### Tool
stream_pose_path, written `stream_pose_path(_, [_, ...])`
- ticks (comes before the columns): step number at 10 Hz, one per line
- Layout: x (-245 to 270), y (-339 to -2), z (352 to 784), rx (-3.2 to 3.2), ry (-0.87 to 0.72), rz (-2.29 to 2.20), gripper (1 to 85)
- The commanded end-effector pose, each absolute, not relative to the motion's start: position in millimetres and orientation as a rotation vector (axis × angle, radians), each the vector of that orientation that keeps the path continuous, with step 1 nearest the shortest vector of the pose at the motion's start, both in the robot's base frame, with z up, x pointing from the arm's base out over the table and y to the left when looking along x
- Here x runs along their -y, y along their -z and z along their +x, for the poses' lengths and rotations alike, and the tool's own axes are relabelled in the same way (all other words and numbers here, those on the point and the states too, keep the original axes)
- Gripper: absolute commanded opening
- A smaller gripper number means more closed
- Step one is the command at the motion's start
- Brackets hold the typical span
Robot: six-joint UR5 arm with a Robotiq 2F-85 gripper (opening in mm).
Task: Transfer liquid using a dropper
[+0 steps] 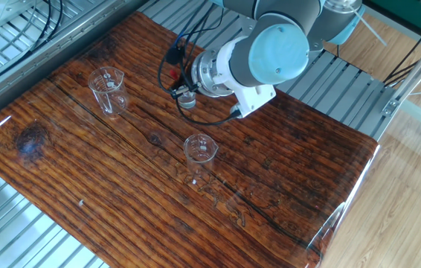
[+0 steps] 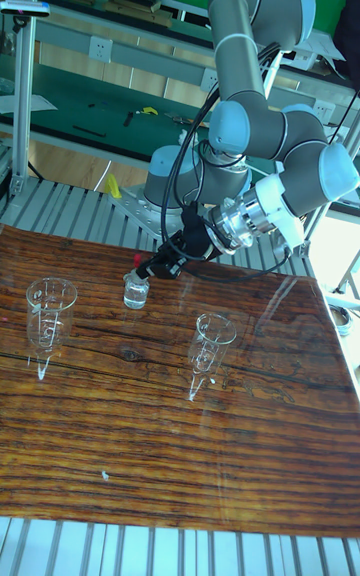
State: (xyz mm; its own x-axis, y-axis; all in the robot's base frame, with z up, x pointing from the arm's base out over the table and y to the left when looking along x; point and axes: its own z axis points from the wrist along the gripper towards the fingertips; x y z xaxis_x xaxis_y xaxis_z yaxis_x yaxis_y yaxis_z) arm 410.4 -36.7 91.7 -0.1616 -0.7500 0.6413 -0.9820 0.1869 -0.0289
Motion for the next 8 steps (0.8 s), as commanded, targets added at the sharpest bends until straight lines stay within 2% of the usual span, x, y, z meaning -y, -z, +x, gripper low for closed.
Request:
stream_pose_path(1, [35.1,-88.5,413.7,1.959,-0.606,1.655,17.3])
stream_pose_path(5, [29.5,-92.7,414.5,1.909,-0.565,1.732,19.7])
stream_pose_path(8, [21.5,-85.6,433.2,1.877,-0.55,1.844,20.0])
